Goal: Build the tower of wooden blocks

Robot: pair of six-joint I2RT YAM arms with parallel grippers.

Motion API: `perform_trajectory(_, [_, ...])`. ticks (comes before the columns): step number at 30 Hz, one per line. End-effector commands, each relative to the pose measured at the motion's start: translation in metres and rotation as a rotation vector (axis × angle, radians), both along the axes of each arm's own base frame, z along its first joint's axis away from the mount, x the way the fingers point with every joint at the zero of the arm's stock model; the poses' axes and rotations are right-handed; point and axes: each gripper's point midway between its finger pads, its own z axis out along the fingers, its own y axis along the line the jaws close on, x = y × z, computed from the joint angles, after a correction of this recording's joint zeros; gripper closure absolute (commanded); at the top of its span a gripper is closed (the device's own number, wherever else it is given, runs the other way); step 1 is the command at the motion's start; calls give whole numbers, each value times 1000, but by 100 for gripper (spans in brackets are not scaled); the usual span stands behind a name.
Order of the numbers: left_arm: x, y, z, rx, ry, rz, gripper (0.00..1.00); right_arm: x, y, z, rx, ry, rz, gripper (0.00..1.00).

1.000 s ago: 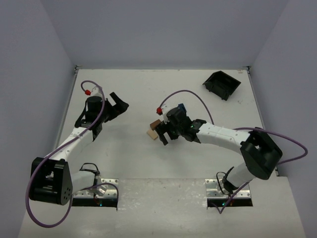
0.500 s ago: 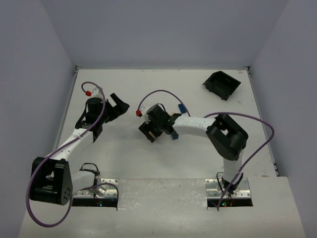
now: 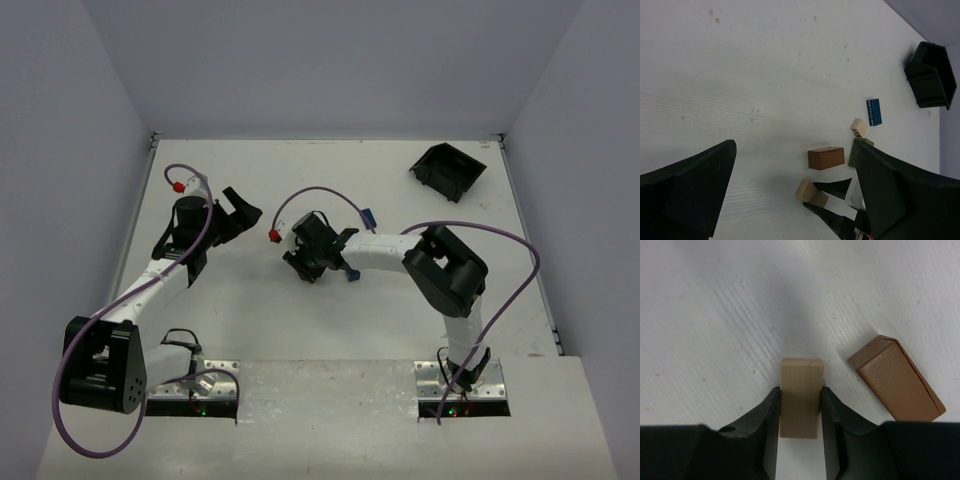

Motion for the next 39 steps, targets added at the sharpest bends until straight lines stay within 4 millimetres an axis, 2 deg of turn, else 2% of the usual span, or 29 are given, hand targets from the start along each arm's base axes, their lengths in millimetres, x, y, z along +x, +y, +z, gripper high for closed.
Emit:
perform_trajectory(1, [5, -5, 13, -8, -56, -16, 0, -15, 15, 19, 71, 4, 137, 85])
perform_trajectory(6, [5, -5, 12, -7, -54, -16, 0, -37, 15, 28, 77, -46, 286, 90])
perform_trajectory(9, [5, -4, 12, -5, -55, -15, 0, -65, 16, 29, 91, -76, 403, 89])
perform_trajectory(10, [5, -4, 12, -5, -55, -15, 0, -66, 16, 29, 92, -76, 410, 89])
perform_trajectory(12, [5, -5, 12, -7, -54, -15, 0, -84, 15, 28, 106, -62, 486, 85])
perform_trajectory(14, [5, -5, 12, -7, -55, -15, 0, -90, 14, 25, 102, -42, 513, 83])
perform_trajectory(20, [6, -5, 11, -7, -54, -15, 0, -98, 13, 17, 92, -50, 587, 87])
perform_trajectory(25, [6, -4, 11, -6, -54, -13, 0, -85, 11, 14, 48, -108, 556, 86])
perform_trajectory(29, [7, -4, 9, -5, -49, -11, 0, -86, 14, 14, 54, -91, 535, 83])
perform_trajectory(33, [7, -4, 8, -4, -45, -8, 0, -88, 16, 11, 57, -79, 530, 72])
perform_trajectory(36, [7, -3, 7, -3, -43, -9, 0, -86, 14, 8, 32, -85, 516, 68])
perform_trajectory(39, [7, -3, 6, 0, -41, -7, 0, -84, 13, 9, 27, -91, 501, 54])
